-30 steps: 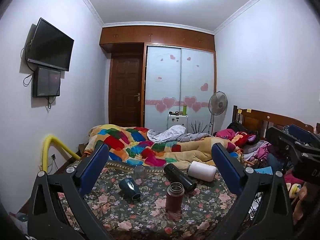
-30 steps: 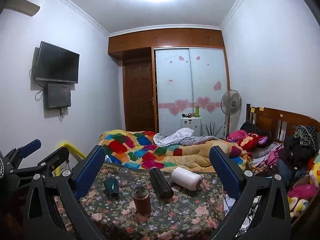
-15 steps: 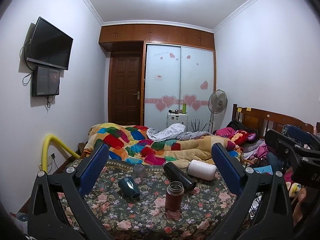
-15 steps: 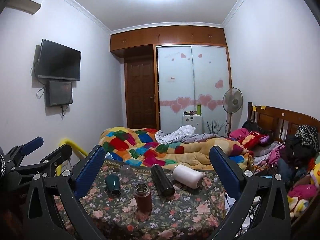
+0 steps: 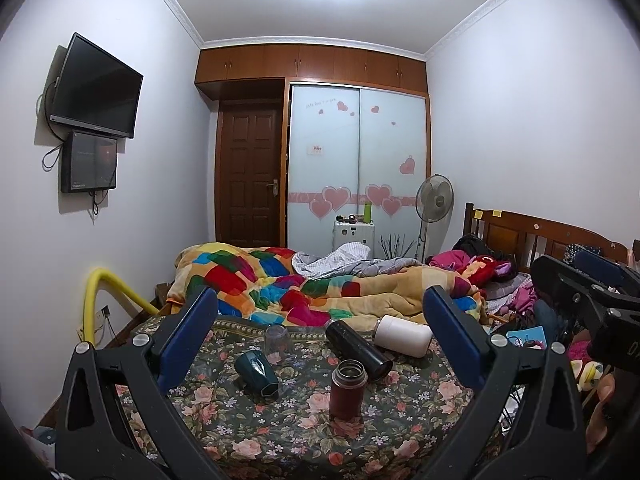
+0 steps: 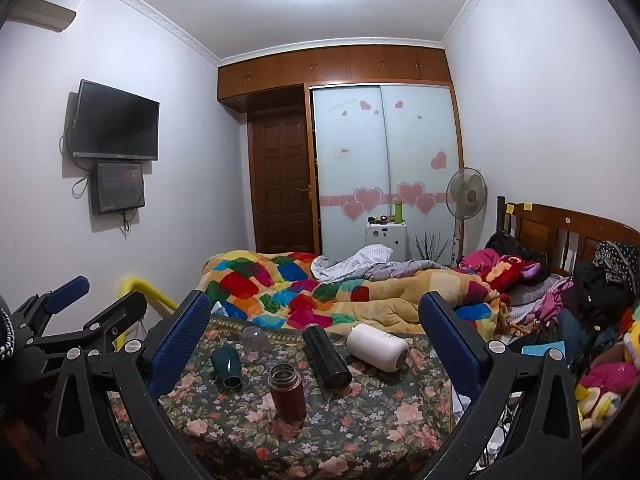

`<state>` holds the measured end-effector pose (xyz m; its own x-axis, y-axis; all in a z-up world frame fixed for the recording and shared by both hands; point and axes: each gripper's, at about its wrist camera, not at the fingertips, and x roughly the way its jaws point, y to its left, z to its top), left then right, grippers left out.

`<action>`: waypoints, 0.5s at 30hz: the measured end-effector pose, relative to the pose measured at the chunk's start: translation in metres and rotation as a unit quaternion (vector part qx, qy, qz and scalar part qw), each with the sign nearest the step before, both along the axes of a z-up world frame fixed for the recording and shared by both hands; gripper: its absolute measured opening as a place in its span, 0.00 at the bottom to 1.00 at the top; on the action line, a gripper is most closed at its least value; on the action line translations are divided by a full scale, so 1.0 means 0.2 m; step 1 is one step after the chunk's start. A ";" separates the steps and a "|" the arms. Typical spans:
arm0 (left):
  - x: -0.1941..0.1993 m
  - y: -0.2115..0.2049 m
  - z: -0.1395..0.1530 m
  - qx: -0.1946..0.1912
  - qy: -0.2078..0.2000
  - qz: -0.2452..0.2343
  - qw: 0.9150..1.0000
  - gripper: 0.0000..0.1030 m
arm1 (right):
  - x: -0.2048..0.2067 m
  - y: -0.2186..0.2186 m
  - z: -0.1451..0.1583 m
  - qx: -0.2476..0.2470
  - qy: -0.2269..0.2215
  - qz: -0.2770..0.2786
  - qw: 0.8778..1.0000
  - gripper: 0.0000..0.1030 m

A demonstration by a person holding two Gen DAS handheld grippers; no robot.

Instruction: Flip cup upright

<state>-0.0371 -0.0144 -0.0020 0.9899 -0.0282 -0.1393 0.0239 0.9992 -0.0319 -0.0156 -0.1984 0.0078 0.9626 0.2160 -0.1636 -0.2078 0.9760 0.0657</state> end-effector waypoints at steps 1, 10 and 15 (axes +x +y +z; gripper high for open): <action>0.00 0.00 0.00 0.000 0.000 0.000 1.000 1.00 | 0.00 0.00 0.00 0.000 0.001 0.001 1.000 1.00; 0.01 0.00 0.00 -0.001 0.001 -0.001 1.000 1.00 | 0.00 -0.01 0.00 0.001 0.001 0.001 1.000 1.00; 0.01 -0.01 -0.01 -0.002 0.003 -0.001 1.000 1.00 | 0.00 -0.01 0.00 0.001 0.001 0.000 1.000 1.00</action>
<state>-0.0352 -0.0161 -0.0040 0.9889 -0.0316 -0.1455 0.0267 0.9990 -0.0352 -0.0151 -0.1997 0.0081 0.9621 0.2170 -0.1650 -0.2084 0.9757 0.0682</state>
